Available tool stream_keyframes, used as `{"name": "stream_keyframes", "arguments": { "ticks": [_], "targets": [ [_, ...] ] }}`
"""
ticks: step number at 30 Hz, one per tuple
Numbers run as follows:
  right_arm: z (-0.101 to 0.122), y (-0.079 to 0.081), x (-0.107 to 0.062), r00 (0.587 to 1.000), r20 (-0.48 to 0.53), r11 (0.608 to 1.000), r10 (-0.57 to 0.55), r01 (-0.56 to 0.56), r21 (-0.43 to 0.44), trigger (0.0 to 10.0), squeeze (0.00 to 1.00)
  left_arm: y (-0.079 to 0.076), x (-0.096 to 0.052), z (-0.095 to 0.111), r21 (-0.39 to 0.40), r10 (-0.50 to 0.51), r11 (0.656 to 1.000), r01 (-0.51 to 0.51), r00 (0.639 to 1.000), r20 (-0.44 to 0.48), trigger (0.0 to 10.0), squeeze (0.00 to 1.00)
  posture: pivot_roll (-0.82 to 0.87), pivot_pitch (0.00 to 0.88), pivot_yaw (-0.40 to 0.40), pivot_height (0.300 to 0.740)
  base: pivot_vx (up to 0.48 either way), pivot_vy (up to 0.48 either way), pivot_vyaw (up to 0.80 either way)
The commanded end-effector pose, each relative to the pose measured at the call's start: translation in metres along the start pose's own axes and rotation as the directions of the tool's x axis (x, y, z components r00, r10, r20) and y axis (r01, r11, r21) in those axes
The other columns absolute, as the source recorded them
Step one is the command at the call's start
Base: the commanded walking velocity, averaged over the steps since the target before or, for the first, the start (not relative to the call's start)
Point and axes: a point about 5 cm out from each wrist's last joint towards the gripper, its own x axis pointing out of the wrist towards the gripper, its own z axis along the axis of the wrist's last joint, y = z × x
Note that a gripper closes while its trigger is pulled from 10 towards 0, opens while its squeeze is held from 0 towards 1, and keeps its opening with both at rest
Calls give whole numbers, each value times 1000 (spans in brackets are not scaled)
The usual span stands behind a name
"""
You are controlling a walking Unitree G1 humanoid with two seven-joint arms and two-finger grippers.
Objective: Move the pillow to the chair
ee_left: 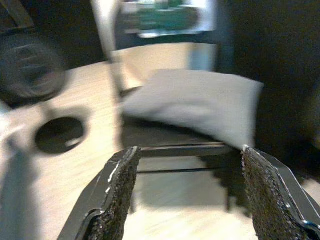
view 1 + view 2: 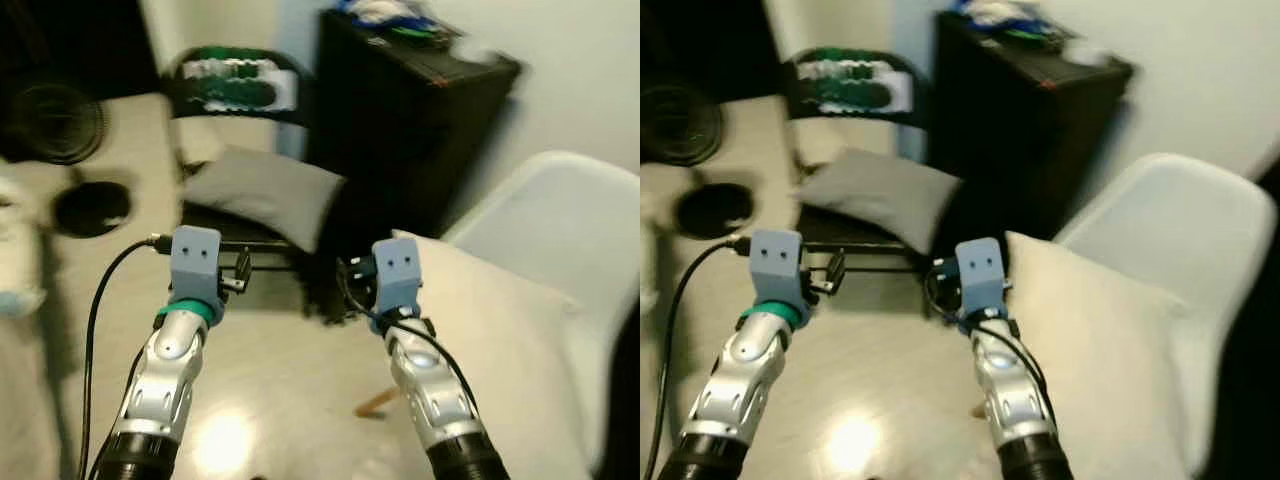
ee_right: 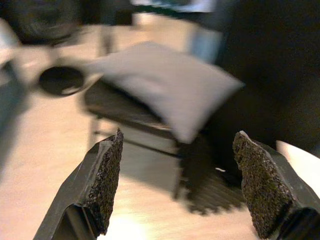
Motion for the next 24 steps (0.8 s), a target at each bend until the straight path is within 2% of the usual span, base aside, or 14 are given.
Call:
{"name": "stream_keyframes", "arguments": {
  "ticks": [1,3,5,7,8,13,17,19,21,24],
  "targets": [
    [-5,-3,-1,1000,-14,1000,-16,16,16,10000,0,-2,1,-7,7,-12,1000,12,999,-45,10000,0,11,24,-26,740,0,0,800],
    [-6,-4,0,1000,-19,999,-23,23,24,10000,0,-1,0,-17,34,-13,999,16,995,-102,10000,0,13,19,-33,740,0,0,800],
    [-6,-4,0,1000,-19,999,-23,23,24,10000,0,-1,0,-17,34,-13,999,16,995,-102,10000,0,13,19,-33,740,0,0,800],
    [-10,-6,0,999,-32,999,-31,32,39,10000,0,0,-1,-27,65,-20,997,31,987,-159,10000,0,13,18,-36,740,0,0,800],
    [-14,-9,0,998,-50,998,-41,43,46,10000,0,0,-1,-30,41,-24,999,31,985,-171,10000,0,14,16,-32,740,0,0,800],
    [-31,-19,-1,991,-110,996,-77,81,36,10000,0,4,0,-39,29,-8,1000,13,983,-182,10000,0,11,20,-28,740,0,0,800],
    [-53,-33,-8,973,-196,991,-123,132,30,10000,0,-2,3,-39,56,-60,996,72,980,-192,10000,0,1,23,-15,740,0,0,800],
    [-55,-34,-9,970,-208,990,-128,138,33,10000,0,-3,4,-38,57,-66,995,78,980,-189,10000,0,0,24,-14,740,0,0,800],
    [-65,-39,-15,956,-254,984,-149,169,60,10000,0,-5,5,-38,60,-69,995,82,979,-190,10000,0,-1,26,-14,740,0,0,0],
    [-78,-41,-21,941,-305,983,-149,174,58,10000,0,-9,7,-39,49,-83,994,94,978,-193,10000,0,1,29,-15,740,0,0,0]
  ]
}}
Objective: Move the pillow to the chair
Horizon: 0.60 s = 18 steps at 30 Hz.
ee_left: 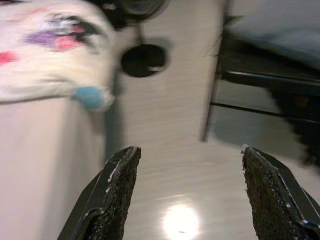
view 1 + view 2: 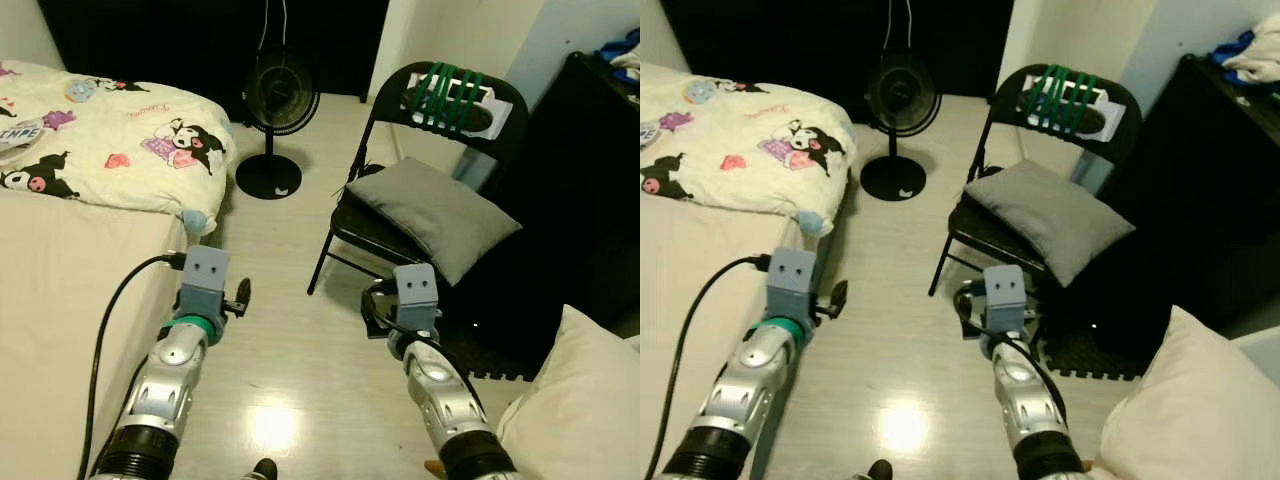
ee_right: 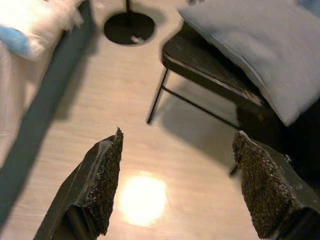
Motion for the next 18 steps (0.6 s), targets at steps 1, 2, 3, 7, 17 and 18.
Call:
{"name": "stream_keyframes", "arguments": {
  "ticks": [1,2,3,7,17,18],
  "targets": [
    [-23,-6,-6,996,-85,1000,-20,20,0,10000,0,-7,3,-3,-18,-36,999,36,999,-13,10000,0,1,29,-16,740,0,0,0],
    [-31,-8,-9,994,-110,1000,-27,27,-2,10000,0,-10,3,-8,-46,-54,998,53,998,-29,10000,0,1,29,-16,740,0,0,0],
    [-35,-8,-10,992,-124,999,-33,33,-2,10000,0,-11,3,-12,-66,-65,996,63,997,-41,10000,0,0,26,-16,740,0,0,0],
    [-46,-11,-13,987,-155,999,-52,54,9,10000,0,-12,2,-26,-98,-69,993,61,994,-86,10000,0,0,26,-16,740,0,0,0],
    [-58,-9,-16,980,-190,998,-59,62,10,10000,0,-4,-3,-60,-121,-27,993,4,981,-192,10000,0,-11,23,-20,740,27,0,0],
    [-58,-9,-16,980,-190,998,-59,62,10,10000,0,-4,-3,-60,-121,-27,993,4,981,-192,10000,0,-11,23,-20,740,274,0,0]
  ]
}}
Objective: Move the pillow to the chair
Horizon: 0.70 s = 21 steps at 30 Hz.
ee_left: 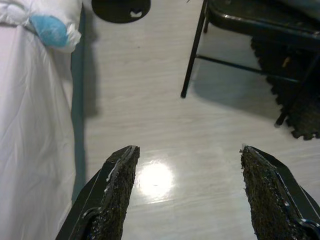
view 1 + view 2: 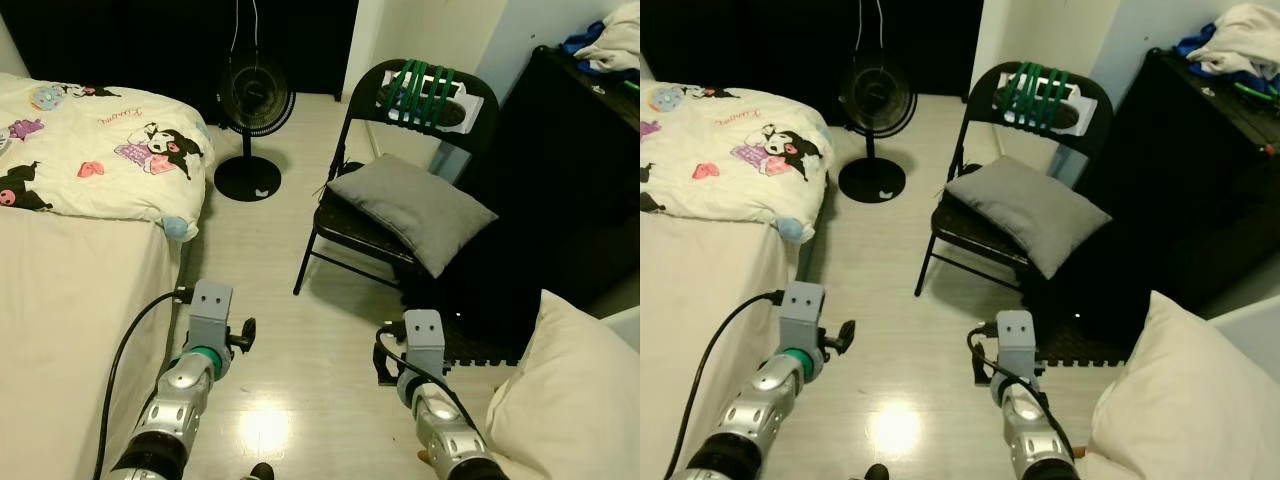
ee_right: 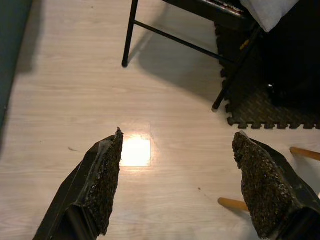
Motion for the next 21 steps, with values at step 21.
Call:
{"name": "stream_keyframes", "arguments": {
  "ticks": [21],
  "targets": [
    [0,-2,0,999,33,1000,-1,1,-23,10000,0,-3,1,-1,-60,-4,998,8,999,54,10000,0,0,9,-42,740,352,0,0]
  ]
}}
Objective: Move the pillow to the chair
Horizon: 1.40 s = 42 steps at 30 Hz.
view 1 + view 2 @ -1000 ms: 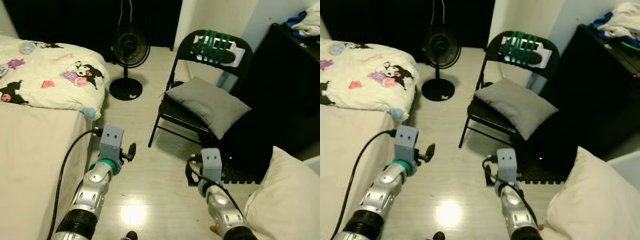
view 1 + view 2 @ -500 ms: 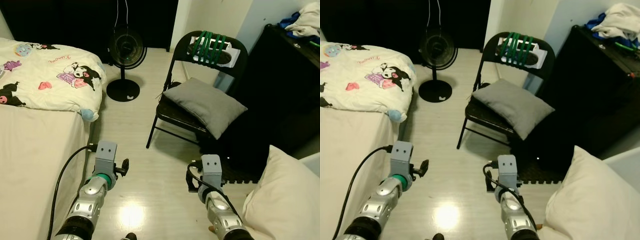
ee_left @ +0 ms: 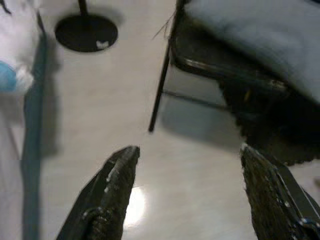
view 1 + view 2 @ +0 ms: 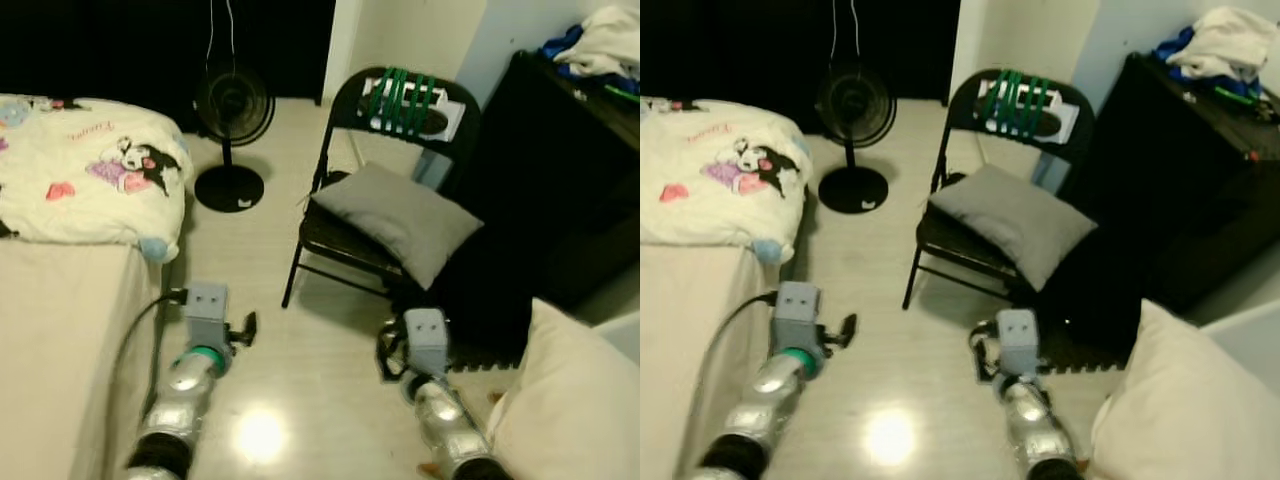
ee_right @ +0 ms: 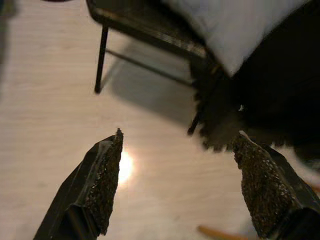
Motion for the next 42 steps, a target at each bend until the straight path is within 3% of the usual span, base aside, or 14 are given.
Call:
{"name": "stream_keyframes", "arguments": {
  "ticks": [1,42],
  "targets": [
    [-3,9,-1,1000,-8,1000,25,-25,1,10000,0,12,-4,-8,5,34,999,-34,999,-24,10000,0,3,1,-44,740,375,0,0],
    [-14,5,-5,1000,-22,1000,2,-2,-1,10000,0,8,-2,-9,35,-8,999,9,1000,-15,10000,0,-16,22,-23,740,356,0,0]
  ]
}}
